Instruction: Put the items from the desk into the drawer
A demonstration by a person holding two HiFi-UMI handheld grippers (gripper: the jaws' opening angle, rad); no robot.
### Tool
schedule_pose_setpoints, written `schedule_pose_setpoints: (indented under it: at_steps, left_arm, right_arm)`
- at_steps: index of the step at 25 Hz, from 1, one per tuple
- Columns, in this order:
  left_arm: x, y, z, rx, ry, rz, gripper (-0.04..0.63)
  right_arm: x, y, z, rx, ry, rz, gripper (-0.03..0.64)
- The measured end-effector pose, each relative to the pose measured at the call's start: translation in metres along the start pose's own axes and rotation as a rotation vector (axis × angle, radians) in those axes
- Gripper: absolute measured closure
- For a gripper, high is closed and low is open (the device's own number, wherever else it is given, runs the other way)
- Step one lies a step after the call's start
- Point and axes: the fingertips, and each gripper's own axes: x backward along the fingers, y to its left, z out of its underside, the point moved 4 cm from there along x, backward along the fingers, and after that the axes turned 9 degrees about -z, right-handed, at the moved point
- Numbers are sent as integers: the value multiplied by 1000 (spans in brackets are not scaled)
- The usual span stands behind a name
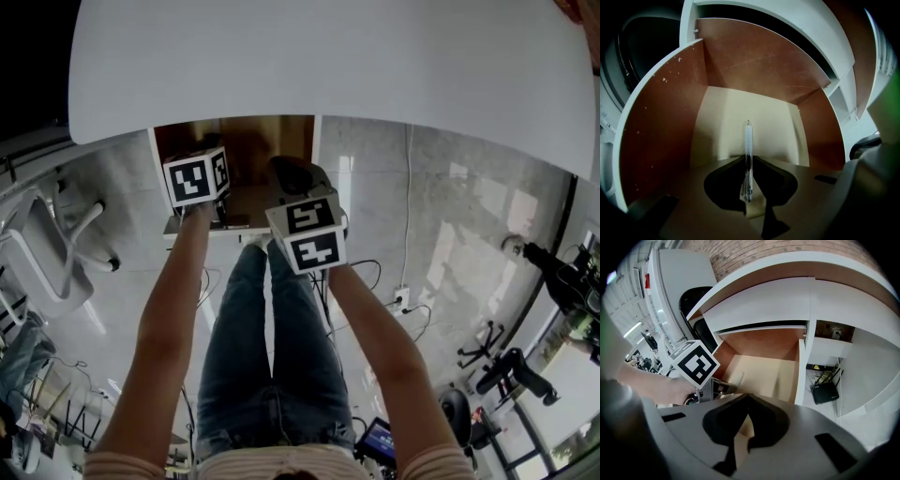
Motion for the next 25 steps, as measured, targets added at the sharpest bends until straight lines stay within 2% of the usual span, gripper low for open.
schedule_pose_setpoints:
  at_steps: [6, 10, 13, 25]
  left_arm:
    - [14, -3, -10, 9, -41, 16, 547]
    - [44, -6, -21, -2, -127, 30, 563]
    - [67, -5, -29, -43, -183, 30, 578]
    - [140, 10, -42, -46, -291, 96, 586]
  right_arm:
    - [5, -2, -7, -2, -13, -1, 600]
    - [15, 4, -18, -6, -47, 0, 600]
    - [24, 9, -30, -10, -80, 0, 600]
    - [54, 43, -68, 24, -175, 20, 600]
